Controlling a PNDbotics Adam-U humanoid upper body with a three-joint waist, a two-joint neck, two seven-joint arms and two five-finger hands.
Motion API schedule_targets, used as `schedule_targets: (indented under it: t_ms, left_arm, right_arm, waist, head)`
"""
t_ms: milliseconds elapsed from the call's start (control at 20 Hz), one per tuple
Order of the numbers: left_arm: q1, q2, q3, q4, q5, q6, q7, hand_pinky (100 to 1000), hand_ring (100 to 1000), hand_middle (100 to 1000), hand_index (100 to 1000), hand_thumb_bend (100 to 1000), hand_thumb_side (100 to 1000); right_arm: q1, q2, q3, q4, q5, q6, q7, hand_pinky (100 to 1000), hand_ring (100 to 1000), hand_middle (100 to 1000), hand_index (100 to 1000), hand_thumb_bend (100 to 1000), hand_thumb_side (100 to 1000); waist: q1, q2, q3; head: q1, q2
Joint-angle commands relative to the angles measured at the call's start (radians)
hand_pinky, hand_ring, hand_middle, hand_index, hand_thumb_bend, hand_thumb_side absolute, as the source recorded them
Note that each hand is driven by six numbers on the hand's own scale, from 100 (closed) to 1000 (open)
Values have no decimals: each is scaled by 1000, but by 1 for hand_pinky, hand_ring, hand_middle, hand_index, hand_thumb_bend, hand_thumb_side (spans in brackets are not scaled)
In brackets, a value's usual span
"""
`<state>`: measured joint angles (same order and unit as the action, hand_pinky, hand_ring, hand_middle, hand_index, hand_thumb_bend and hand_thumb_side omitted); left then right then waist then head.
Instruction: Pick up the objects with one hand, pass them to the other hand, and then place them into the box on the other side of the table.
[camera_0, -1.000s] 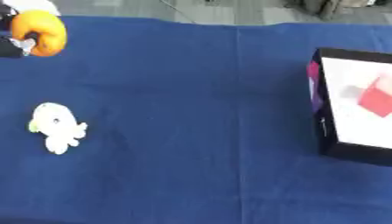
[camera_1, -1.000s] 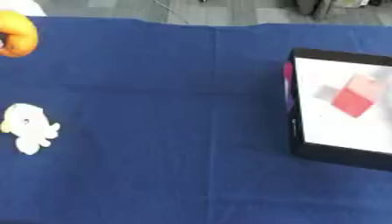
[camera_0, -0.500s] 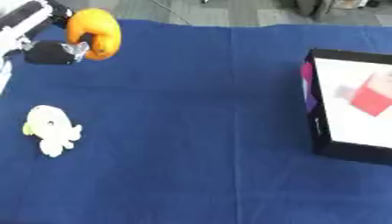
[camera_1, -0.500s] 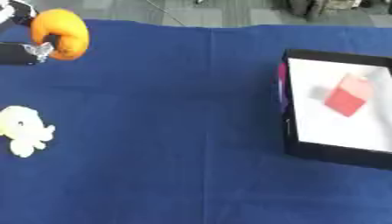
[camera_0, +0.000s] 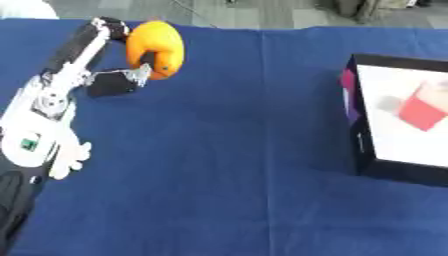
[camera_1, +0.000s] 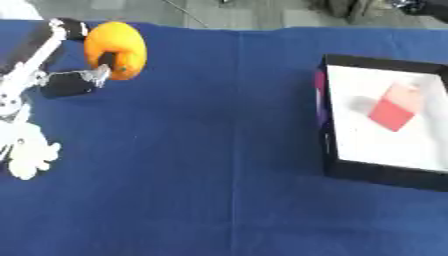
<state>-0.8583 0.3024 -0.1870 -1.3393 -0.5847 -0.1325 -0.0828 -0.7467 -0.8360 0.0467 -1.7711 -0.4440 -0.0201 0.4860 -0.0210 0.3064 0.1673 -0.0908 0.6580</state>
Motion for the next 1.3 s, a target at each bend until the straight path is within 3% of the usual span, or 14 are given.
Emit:
schedule_targets:
  t_ms: [50, 350, 600, 1000, 1300]
  left_arm:
    - [-7, -18, -2, -1, -51, -49, 82, 801, 616, 515, 560, 100, 319]
    - [13, -66, -13, 20, -132, -125, 198, 794, 614, 514, 560, 100, 305]
    - [25, -98, -31, 6, -178, -183, 275, 791, 610, 513, 559, 100, 299]
    - [37, -131, -49, -17, -186, -219, 308, 790, 608, 511, 558, 100, 293]
    - [43, -150, -70, -45, -227, -249, 344, 785, 608, 510, 556, 100, 255]
  right_arm:
    - [-55, 23, 41, -15, 77, -7, 89, 1000, 1000, 1000, 1000, 100, 100]
    - [-136, 123, 133, 8, 203, -24, 209, 1000, 1000, 1000, 1000, 100, 100]
    - [-176, 192, 202, 70, 308, -59, 252, 1000, 1000, 1000, 1000, 100, 100]
    - [-216, 269, 255, 165, 402, -109, 251, 1000, 1000, 1000, 1000, 129, 100]
    - [-234, 312, 271, 239, 490, -128, 200, 1000, 1000, 1000, 1000, 166, 100]
  waist:
    - [-1, -34, -3]
    - [-2, -37, -9]
    - [-4, -39, -5]
    - [-6, -39, 12]
    - [-8, -34, 29]
  head:
    - [-6, 8]
    - [-13, 18]
    - [-24, 27]
    - [-45, 33]
    - [-65, 28]
